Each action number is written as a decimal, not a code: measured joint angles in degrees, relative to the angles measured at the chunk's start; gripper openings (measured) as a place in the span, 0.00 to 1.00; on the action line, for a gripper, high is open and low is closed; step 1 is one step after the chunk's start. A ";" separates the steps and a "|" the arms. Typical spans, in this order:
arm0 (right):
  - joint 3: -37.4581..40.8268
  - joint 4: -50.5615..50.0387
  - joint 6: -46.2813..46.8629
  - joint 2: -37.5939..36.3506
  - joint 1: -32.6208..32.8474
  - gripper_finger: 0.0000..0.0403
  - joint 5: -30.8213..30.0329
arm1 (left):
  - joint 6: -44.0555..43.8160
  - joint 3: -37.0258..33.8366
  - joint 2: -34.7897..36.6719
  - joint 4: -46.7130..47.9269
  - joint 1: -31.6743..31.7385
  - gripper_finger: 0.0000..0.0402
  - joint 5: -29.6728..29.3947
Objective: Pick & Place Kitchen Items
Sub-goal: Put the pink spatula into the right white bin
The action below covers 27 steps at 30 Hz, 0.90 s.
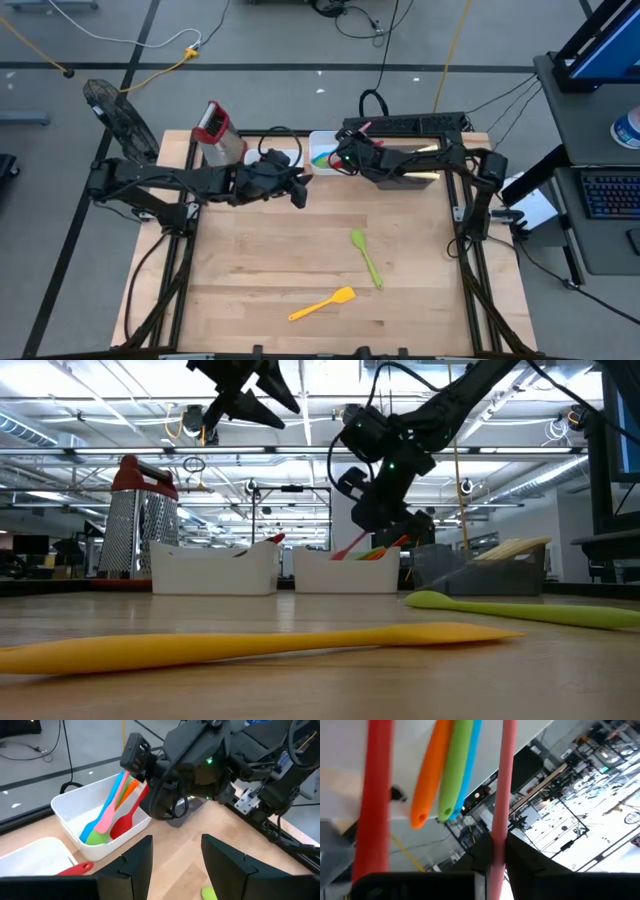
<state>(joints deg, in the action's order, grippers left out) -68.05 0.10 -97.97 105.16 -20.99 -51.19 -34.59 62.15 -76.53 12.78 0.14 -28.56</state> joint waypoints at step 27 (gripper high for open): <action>0.07 1.96 11.30 0.07 0.10 0.24 7.78 | 2.60 0.00 0.00 0.77 1.33 0.43 0.03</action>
<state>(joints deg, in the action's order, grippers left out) -67.99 2.06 -86.68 105.23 -20.88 -43.42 -31.99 62.15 -76.53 13.55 1.48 -28.53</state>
